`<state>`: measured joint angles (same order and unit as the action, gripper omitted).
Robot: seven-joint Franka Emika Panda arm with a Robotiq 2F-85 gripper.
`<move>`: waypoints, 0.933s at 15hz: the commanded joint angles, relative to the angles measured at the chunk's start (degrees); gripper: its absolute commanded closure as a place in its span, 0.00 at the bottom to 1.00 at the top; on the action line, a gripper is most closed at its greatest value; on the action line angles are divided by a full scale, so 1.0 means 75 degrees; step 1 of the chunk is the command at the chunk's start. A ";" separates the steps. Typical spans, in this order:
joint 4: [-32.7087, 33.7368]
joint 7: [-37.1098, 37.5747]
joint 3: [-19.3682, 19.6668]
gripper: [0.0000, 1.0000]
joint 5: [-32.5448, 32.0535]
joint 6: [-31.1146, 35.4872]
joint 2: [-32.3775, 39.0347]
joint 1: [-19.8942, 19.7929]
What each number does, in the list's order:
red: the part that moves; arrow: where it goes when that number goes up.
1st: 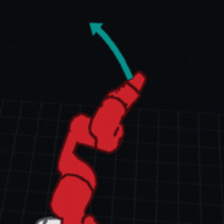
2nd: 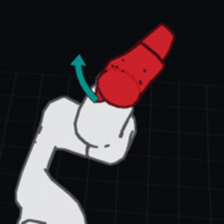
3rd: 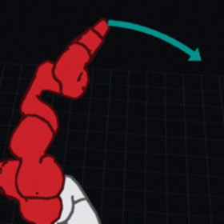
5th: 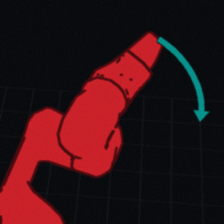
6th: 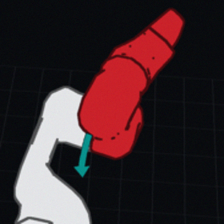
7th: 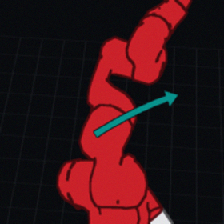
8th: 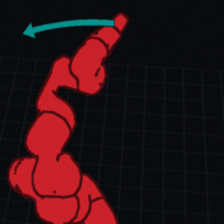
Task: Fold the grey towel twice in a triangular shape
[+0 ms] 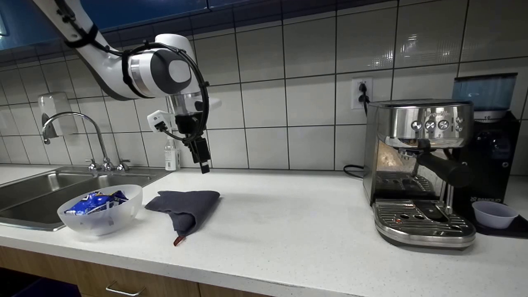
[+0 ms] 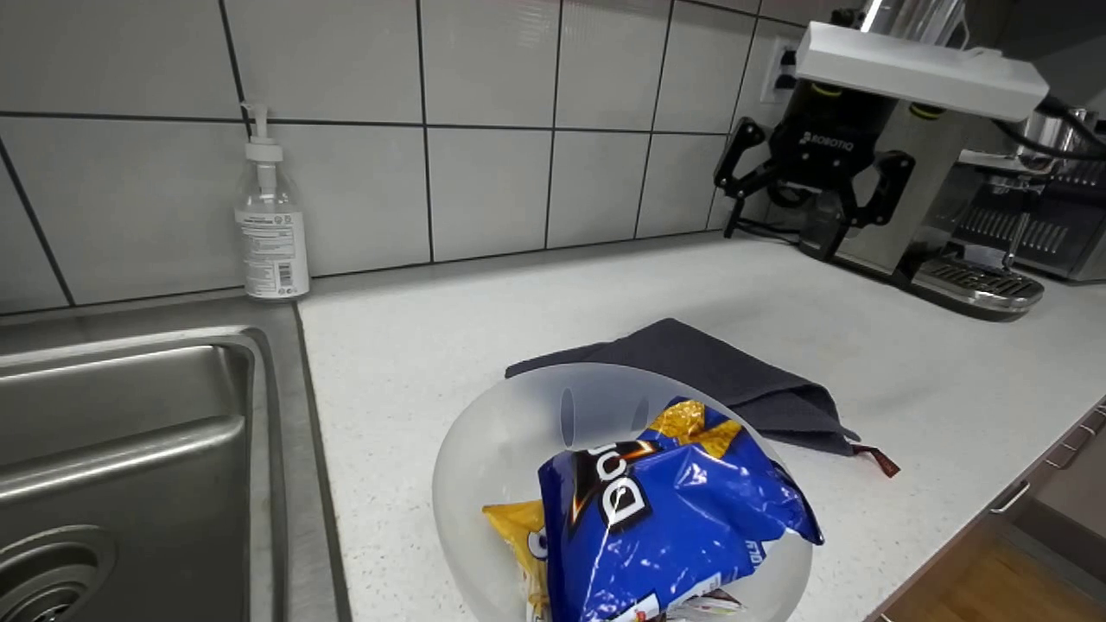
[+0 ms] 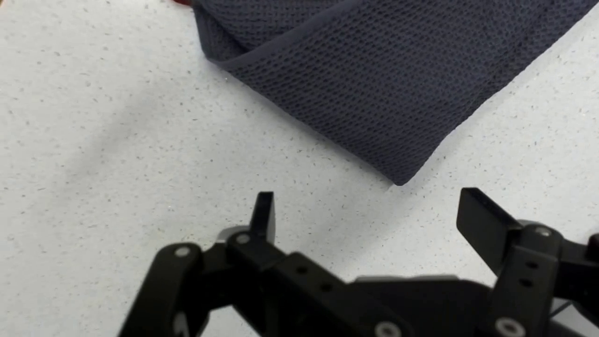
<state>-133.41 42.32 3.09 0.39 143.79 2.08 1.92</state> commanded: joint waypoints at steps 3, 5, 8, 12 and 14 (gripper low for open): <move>-0.1116 -0.0729 -0.0048 0.00 0.0037 0.0044 -0.1241 -0.0299; -0.1475 -0.0901 -0.0081 0.00 -0.0012 0.0041 -0.1624 -0.0368; -0.2034 -0.1276 -0.0124 0.00 -0.0082 -0.0002 -0.2232 -0.0461; -0.1958 -0.1293 -0.0259 0.00 0.0049 -0.0015 -0.2065 -0.0559; -0.2067 -0.1344 -0.0271 0.00 0.0060 -0.0015 -0.2202 -0.0573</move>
<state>-148.98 32.92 3.10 -0.05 143.79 -14.46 -0.36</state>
